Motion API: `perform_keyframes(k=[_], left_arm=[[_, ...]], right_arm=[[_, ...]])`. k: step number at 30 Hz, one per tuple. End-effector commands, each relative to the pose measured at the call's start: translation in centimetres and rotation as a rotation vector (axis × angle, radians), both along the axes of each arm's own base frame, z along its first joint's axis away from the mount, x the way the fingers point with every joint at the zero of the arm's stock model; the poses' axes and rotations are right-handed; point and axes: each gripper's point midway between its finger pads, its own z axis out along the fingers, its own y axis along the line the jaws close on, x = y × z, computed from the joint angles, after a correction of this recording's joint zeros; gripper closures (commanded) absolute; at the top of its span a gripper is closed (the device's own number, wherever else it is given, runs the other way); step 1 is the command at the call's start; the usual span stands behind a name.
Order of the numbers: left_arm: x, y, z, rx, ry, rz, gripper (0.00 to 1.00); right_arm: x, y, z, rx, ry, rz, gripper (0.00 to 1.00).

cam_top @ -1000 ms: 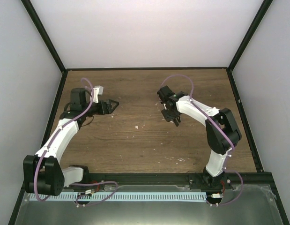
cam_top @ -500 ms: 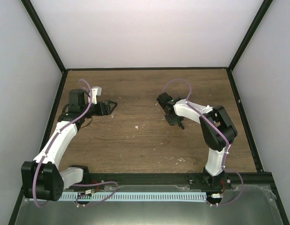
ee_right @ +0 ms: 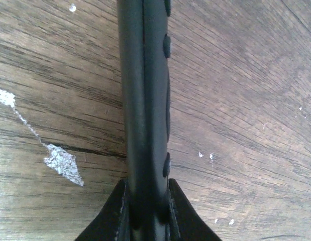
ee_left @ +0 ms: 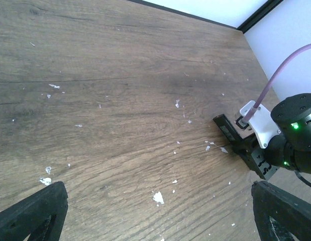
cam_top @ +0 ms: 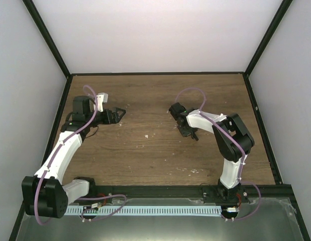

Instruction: Load the batteries into the remote control

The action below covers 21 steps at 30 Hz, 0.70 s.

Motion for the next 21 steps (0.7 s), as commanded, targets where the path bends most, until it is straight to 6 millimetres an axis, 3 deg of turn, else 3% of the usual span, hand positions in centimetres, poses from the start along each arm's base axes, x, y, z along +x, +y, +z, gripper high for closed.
perform_keyframes(k=[1, 7, 14, 18, 21], left_arm=[[-0.2, 0.1, 0.9, -0.004, -0.014, 0.009, 0.00], [-0.2, 0.0, 1.8, -0.010, -0.026, 0.012, 0.00], [0.1, 0.2, 3.9, -0.001, -0.066, 0.020, 0.00], [0.3, 0.4, 5.4, -0.003, -0.093, 0.031, 0.00], [0.5, 0.5, 6.6, -0.009, -0.110, 0.043, 0.00]], right_arm=[[0.1, 0.2, -0.7, 0.035, -0.017, -0.031, 0.89], [0.2, 1.2, 0.2, 0.099, -0.030, -0.016, 0.70], [0.5, 2.1, 1.3, 0.141, -0.041, 0.008, 0.56], [1.1, 3.1, 3.2, 0.204, -0.077, 0.032, 0.47], [1.6, 3.9, 4.8, 0.264, -0.120, 0.051, 0.33]])
